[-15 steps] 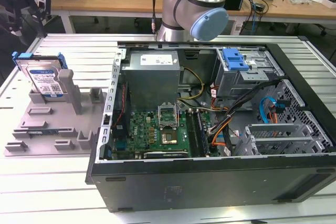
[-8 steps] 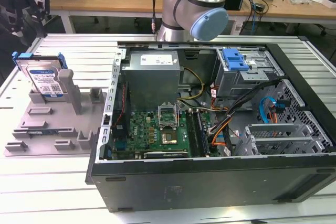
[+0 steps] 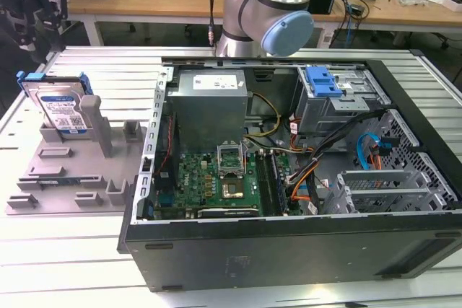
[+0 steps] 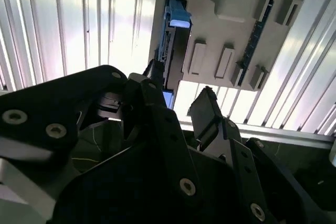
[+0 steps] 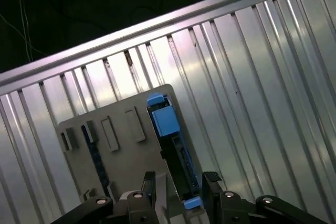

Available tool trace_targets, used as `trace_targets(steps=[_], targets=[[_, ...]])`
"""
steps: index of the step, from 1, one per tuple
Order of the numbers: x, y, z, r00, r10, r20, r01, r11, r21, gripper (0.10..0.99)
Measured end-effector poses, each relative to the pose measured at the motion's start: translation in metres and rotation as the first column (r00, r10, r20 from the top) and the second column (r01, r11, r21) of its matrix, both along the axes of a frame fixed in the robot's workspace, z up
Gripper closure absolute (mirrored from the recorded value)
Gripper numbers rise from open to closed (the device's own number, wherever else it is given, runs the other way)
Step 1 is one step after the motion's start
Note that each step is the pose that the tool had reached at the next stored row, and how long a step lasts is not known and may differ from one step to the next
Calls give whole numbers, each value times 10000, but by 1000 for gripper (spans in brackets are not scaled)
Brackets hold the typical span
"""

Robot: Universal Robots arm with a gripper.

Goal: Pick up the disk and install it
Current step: 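Pick up the disk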

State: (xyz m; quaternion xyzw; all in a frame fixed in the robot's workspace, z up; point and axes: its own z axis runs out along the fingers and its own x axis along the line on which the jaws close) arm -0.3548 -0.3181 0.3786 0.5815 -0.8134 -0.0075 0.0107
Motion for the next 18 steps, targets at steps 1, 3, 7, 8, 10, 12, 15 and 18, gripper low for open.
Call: trace_targets(steps=[1, 3, 7, 8, 10, 12, 15, 18], targets=[[0, 0, 0, 9999, 157, 8, -157, 9999, 0, 604], [-1, 0, -3, 9977, 681, 11, -681, 9977, -1, 604], [-1, 0, -23, 9869, 1615, 13, -1615, 9869, -1, 604], [-1, 1, -26, 9839, 1785, 12, -1785, 9839, -2, 604], [-1, 3, -33, 9779, 2093, 12, -2093, 9779, -2, 604], [-3, 9, -39, 9717, 2361, 14, -2361, 9717, -1, 604], [-43, 42, -50, 9690, 2470, 14, -2470, 9690, -5, 604], [-115, 82, -65, 9680, 2511, 17, -2511, 9680, -16, 604]])
